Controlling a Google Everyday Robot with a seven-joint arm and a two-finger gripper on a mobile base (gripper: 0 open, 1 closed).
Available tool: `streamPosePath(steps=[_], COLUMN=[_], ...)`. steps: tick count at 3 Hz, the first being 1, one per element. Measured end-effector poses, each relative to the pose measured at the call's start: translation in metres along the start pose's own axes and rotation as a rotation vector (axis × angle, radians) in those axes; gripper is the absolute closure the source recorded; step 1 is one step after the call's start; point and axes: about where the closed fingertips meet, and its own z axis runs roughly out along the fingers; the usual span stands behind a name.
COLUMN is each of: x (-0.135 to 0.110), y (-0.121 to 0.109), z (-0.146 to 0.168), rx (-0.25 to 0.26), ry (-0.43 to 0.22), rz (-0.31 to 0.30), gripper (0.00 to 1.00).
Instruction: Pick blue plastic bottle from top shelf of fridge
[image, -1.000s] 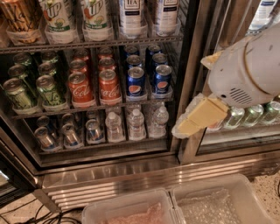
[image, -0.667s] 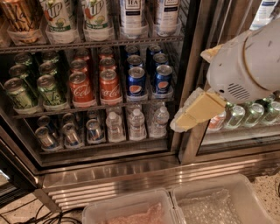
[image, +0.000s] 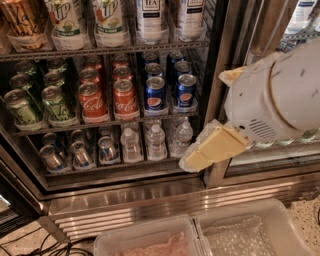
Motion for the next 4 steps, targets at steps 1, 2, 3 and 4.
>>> streamPosePath(steps=[1, 2, 3, 4], x=[0.002, 0.004, -0.011, -0.011], y=[0.025, 0.017, 0.0, 0.0], z=[0.022, 0.036, 0.028, 0.028], rx=[0.049, 0.147, 0.218, 0.219], ry=[-0.049, -0.104, -0.159, -0.16], rz=[0.156, 0.312, 0.322, 0.32], gripper=[0.0, 0.0, 0.0, 0.0])
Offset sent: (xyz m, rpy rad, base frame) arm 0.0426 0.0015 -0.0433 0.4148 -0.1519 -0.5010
